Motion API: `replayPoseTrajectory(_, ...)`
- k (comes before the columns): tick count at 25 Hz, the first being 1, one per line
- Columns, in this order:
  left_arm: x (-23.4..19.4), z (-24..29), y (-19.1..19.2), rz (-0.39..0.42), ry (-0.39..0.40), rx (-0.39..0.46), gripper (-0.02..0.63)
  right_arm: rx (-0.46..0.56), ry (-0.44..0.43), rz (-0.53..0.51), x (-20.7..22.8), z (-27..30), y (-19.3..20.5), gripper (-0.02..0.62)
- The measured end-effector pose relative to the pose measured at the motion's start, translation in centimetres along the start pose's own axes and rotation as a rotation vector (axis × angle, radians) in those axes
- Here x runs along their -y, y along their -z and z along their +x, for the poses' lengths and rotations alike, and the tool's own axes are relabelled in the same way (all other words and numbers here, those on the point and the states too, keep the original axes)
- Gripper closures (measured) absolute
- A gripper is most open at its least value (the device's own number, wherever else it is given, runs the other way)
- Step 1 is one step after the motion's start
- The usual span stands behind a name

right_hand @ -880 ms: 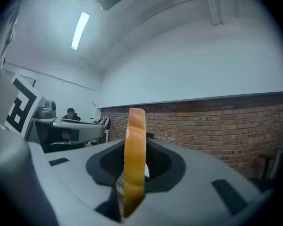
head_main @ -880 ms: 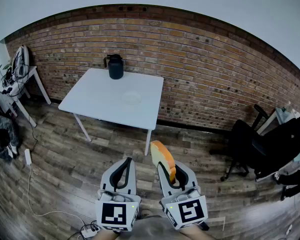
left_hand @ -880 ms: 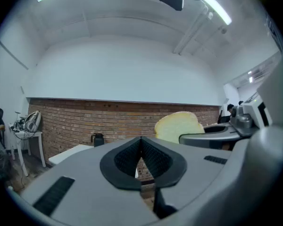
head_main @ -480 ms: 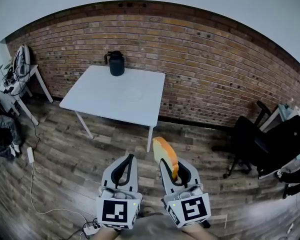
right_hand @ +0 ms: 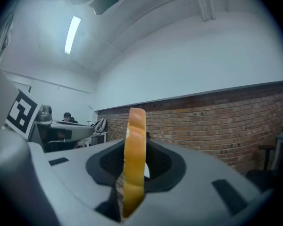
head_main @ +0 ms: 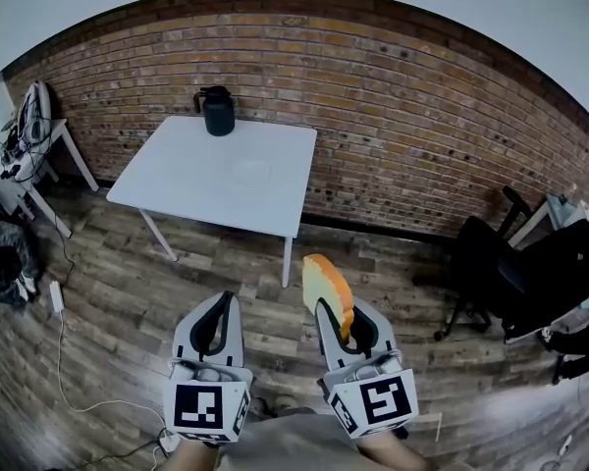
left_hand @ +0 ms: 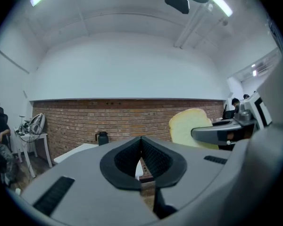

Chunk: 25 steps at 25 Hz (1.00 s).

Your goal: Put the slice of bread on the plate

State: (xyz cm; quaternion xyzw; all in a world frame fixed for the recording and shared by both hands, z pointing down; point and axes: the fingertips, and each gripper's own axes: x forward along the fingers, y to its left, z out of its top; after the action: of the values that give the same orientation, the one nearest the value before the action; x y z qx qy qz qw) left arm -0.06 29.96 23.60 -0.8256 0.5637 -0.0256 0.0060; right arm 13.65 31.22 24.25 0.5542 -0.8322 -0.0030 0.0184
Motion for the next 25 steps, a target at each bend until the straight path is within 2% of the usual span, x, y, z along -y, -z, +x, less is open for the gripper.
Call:
replayPoseTrajectory(13,-0.7,1.9,0.3,0.011,-0.066,-0.006,0.595,0.0,-0.063,0.023,1.9,2.3,1.2,0.497)
replayPoseTrajectory(25,-5.1,8.7,1.2,-0.007,-0.048,0.027,0.595,0.017,-0.06,-0.012,3.0,10.0,1.6,0.497)
